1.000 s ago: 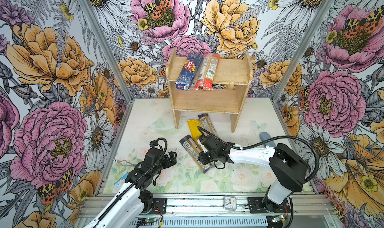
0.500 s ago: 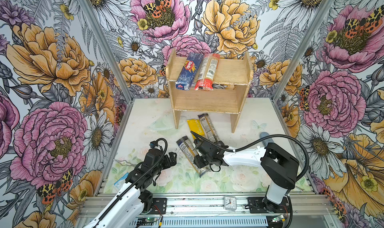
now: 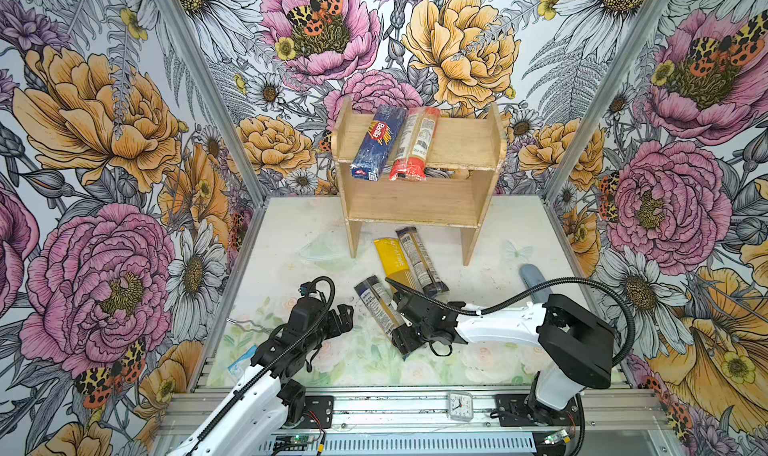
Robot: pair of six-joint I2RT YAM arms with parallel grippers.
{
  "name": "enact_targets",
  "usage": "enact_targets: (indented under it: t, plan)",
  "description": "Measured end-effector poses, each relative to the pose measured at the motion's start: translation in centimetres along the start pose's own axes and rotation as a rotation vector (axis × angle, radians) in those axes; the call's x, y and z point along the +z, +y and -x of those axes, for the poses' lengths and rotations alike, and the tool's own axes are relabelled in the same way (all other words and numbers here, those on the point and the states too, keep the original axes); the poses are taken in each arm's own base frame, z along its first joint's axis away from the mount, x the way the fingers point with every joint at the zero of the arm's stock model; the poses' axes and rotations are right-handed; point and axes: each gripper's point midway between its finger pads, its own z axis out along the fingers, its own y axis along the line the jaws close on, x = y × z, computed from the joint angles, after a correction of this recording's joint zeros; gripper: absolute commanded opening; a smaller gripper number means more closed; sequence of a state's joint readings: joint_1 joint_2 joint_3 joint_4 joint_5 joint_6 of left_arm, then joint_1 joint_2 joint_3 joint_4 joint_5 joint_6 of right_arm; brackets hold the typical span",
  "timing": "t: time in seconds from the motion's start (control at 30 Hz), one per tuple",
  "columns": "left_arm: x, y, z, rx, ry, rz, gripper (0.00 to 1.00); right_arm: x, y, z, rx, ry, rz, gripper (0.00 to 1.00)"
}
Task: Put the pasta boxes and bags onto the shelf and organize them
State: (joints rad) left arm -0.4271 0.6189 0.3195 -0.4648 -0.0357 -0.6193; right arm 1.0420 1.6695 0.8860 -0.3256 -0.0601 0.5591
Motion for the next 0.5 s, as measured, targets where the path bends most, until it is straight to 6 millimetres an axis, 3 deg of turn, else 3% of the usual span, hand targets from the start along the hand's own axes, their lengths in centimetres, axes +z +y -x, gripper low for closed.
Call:
enact_targets:
  t: [0.5]
  plan:
    - [0.0, 0.0, 0.0, 0.000, -0.001, -0.001, 0.99, 1.0, 0.4, -0.5, -0.123, -0.052, -0.131, 0.76]
